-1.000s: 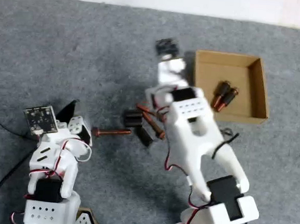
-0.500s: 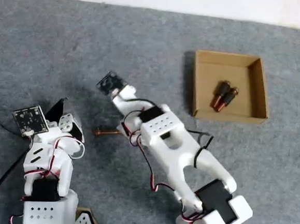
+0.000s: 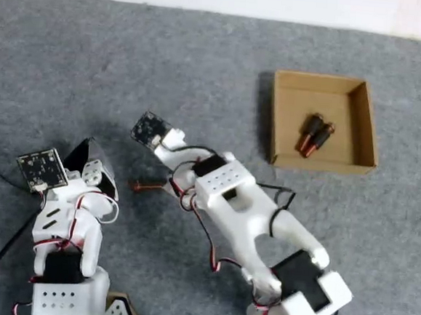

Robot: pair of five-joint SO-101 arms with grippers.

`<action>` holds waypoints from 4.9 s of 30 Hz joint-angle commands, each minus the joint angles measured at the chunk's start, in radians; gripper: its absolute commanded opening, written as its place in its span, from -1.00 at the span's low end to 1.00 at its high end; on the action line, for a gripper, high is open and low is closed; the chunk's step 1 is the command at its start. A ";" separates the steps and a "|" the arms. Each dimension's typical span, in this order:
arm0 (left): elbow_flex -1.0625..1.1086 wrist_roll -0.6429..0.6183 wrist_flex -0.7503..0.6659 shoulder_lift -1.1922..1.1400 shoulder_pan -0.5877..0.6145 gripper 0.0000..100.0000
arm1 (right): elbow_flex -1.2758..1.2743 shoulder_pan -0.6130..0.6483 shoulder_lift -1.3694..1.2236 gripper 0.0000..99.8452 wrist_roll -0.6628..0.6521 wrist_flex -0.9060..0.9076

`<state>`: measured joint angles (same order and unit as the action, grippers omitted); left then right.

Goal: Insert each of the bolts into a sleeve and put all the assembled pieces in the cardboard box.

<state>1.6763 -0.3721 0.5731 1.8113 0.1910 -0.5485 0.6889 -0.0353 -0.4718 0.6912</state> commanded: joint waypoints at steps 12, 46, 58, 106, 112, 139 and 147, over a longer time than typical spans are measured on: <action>0.019 -0.002 -0.023 0.016 0.008 -0.94 | 0.007 0.004 -0.082 -0.51 -0.049 -0.036; 0.019 0.000 -0.020 0.016 0.007 -0.93 | 0.153 -0.028 -0.237 -0.91 -0.104 0.128; 0.019 0.000 -0.020 0.016 0.007 -0.93 | 0.194 -0.054 -0.166 -0.99 -0.040 0.133; 0.019 0.002 -0.023 0.016 0.005 -0.93 | -0.061 -0.556 0.035 -0.80 0.196 0.205; 0.019 0.002 -0.023 0.016 0.005 -0.93 | -0.061 -0.539 0.016 -0.65 0.196 0.225; 0.019 -0.003 -0.023 0.016 0.004 -0.93 | -0.081 -0.544 0.142 -0.99 0.204 0.176; 0.018 -0.005 0.009 0.015 -0.136 -0.93 | -0.446 -0.582 0.553 -0.99 0.241 -0.101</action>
<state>1.6763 -0.3721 0.5746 1.8113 0.1112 -0.8953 0.1197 0.3636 -0.2156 0.7112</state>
